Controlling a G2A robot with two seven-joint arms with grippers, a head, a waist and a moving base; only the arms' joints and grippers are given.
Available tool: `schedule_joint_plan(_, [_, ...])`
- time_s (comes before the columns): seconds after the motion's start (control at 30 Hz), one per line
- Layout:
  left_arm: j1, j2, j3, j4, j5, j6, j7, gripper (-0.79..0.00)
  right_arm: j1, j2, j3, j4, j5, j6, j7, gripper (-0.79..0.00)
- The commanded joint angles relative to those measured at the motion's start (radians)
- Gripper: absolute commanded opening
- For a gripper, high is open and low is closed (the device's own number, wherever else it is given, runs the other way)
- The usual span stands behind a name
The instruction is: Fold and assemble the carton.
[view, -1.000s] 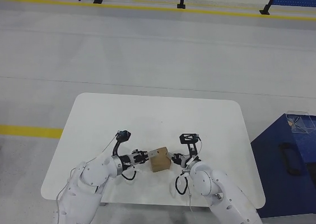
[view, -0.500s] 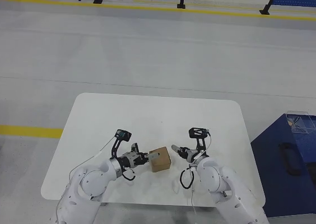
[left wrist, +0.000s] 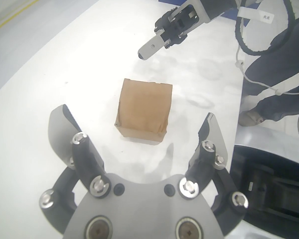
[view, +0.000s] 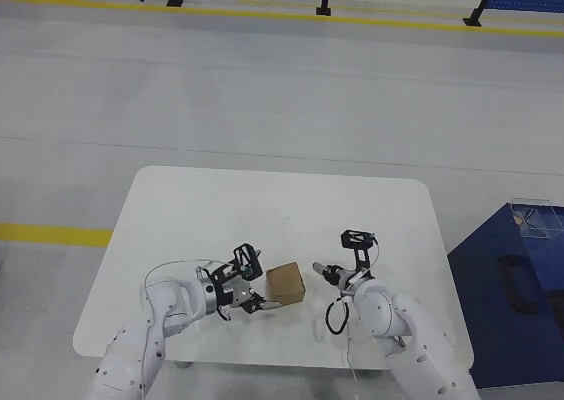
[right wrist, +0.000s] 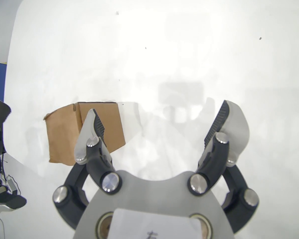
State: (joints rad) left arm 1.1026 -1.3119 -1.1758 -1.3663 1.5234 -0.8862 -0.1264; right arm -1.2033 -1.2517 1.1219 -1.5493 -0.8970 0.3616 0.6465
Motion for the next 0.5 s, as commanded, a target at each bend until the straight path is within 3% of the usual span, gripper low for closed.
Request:
schedule_joint_plan(0.0, [-0.003, 0.002, 0.018, 0.013, 0.052, 0.016, 0.014, 0.0, 0.02, -0.008, -0.031, 0.034, -0.004, 0.001, -0.005, 0.0])
schedule_joint_plan(0.23, [-0.022, -0.001, 0.056, 0.046, 0.047, 0.049, -0.02, 0.0, 0.09, -0.036, -0.117, 0.136, 0.011, -0.05, -0.045, 0.0])
schedule_joint_plan(0.47, [-0.03, 0.002, 0.063, 0.054, 0.026, 0.068, -0.034, 0.0, 0.118, -0.046, -0.102, 0.167, 0.052, -0.061, -0.082, 0.0])
